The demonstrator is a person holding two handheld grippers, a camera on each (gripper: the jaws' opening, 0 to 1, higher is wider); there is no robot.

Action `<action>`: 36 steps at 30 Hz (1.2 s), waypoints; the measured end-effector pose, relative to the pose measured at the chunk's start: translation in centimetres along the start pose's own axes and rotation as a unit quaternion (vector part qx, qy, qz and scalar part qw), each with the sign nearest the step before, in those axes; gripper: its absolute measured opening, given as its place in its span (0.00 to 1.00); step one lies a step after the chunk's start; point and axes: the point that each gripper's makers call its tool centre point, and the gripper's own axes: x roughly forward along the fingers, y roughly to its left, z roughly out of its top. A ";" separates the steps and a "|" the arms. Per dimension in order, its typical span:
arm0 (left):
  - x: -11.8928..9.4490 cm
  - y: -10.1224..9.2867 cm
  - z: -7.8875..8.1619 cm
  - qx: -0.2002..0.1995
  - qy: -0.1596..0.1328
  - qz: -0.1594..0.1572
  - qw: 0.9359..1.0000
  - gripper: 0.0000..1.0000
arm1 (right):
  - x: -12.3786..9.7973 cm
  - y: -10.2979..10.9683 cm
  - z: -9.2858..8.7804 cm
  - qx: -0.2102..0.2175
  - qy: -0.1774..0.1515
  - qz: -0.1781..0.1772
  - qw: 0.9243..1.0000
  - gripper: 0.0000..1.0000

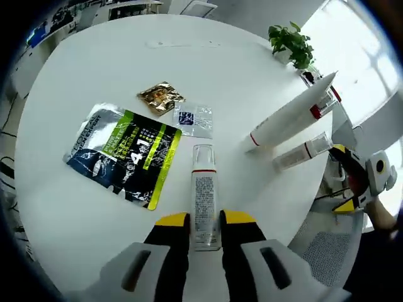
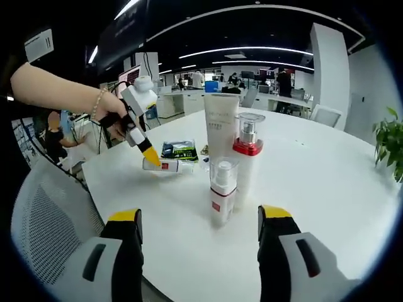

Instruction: Arrange the skincare products in the storage area until every visible bottle or jar stands upright without overlapping.

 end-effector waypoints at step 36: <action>-6.5 -4.8 -3.9 -0.145 -0.148 -0.107 0.972 0.13 | -1.6 7.3 7.5 0.257 -0.145 0.135 0.946 0.65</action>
